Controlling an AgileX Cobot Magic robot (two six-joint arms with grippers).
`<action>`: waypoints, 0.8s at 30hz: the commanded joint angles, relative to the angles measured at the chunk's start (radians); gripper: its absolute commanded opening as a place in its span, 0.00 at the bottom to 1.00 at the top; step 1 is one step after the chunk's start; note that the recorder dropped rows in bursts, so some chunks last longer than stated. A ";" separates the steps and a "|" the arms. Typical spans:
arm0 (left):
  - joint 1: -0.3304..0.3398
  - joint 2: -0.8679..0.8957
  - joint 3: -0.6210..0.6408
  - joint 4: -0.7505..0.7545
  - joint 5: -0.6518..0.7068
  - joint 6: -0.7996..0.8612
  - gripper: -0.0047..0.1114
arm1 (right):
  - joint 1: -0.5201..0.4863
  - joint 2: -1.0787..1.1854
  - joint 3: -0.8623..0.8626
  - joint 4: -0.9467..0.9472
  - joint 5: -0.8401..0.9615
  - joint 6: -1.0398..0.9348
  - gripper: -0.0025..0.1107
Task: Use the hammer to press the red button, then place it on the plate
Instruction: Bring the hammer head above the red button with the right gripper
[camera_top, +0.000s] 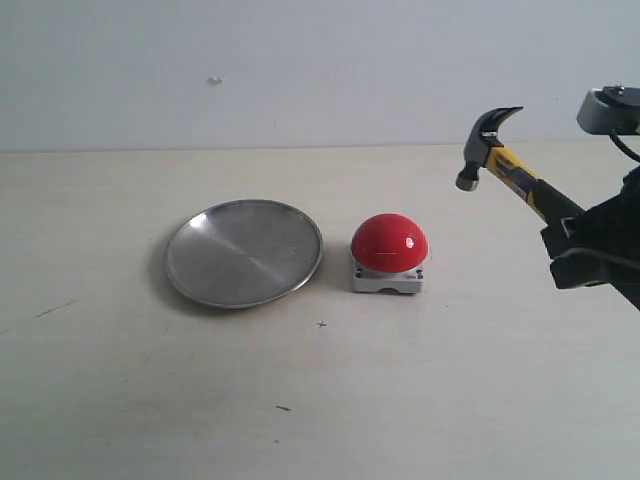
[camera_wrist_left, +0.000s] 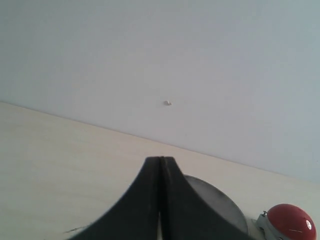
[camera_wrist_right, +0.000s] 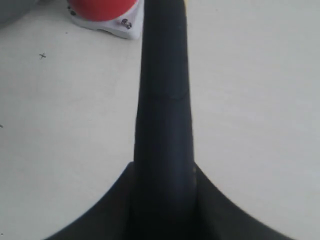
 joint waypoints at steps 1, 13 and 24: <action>0.003 -0.005 0.002 -0.006 -0.002 -0.003 0.04 | 0.069 0.043 -0.132 -0.017 0.069 0.050 0.02; 0.003 -0.005 0.002 -0.005 -0.002 -0.001 0.04 | 0.288 0.102 -0.165 -0.221 0.042 0.219 0.02; 0.003 -0.005 0.002 -0.005 -0.002 -0.001 0.04 | 0.288 0.084 -0.115 -0.262 -0.187 0.258 0.02</action>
